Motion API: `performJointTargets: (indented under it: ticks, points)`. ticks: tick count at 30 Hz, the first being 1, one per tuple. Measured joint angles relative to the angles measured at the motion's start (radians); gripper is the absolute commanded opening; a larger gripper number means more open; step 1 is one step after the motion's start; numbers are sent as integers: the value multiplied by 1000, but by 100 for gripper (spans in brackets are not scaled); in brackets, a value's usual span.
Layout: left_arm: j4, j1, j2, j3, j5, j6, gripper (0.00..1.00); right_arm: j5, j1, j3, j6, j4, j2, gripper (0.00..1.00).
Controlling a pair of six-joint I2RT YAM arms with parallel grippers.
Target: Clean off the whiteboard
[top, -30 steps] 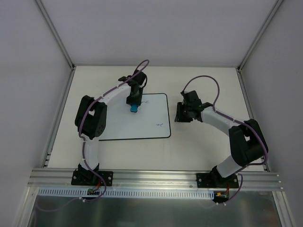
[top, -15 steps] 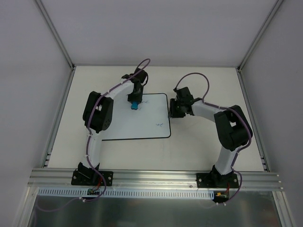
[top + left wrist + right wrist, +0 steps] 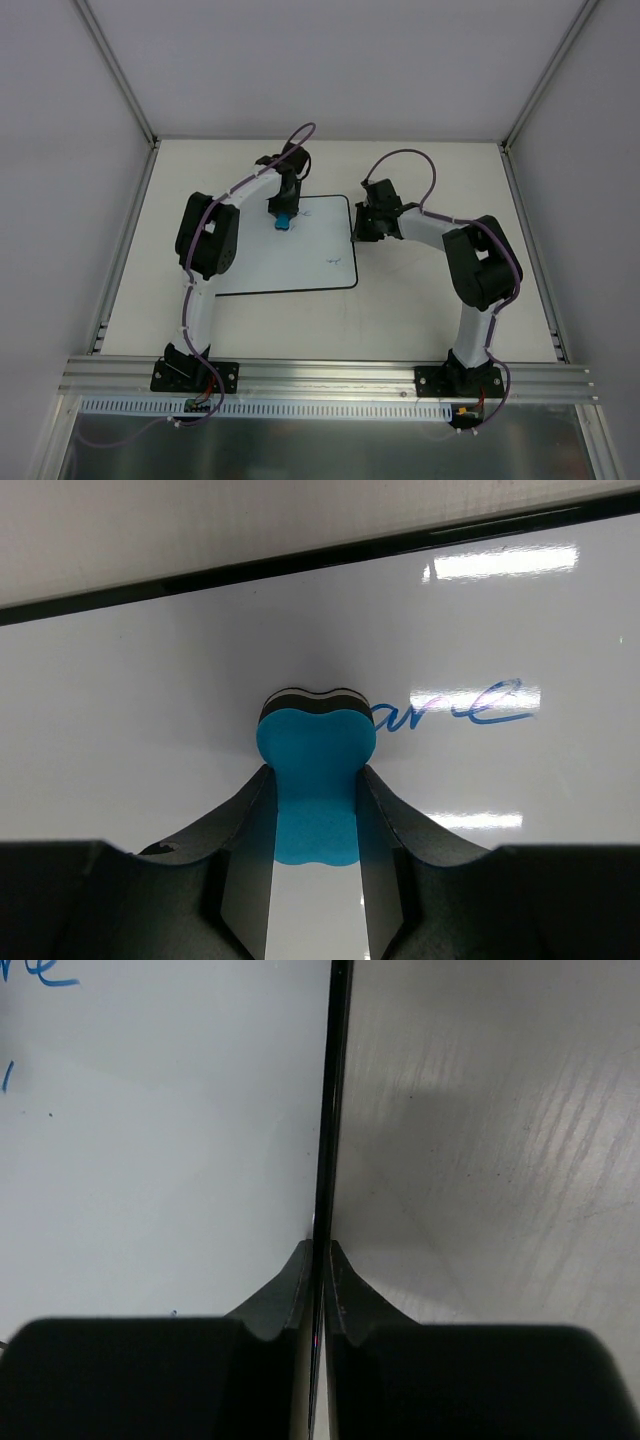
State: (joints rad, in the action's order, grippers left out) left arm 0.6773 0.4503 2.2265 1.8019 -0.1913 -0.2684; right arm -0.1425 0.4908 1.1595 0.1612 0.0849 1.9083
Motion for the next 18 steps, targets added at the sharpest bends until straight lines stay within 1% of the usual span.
performJointTargets:
  ticks: [3,7,10,14,18]
  points:
    - [-2,1,3,0,11,0,0,0,0,2,10,-6,2,0]
    - [0,23,21,24,32,23,0,2,2,2,14,-7,3,0]
    - [-9,63,41,53,66,34,0,8,5,2,14,-7,3,0]
    - [-33,120,42,49,114,45,0,11,6,2,14,-8,3,0]
    - [-53,139,30,27,119,47,0,12,7,2,14,-8,3,0]
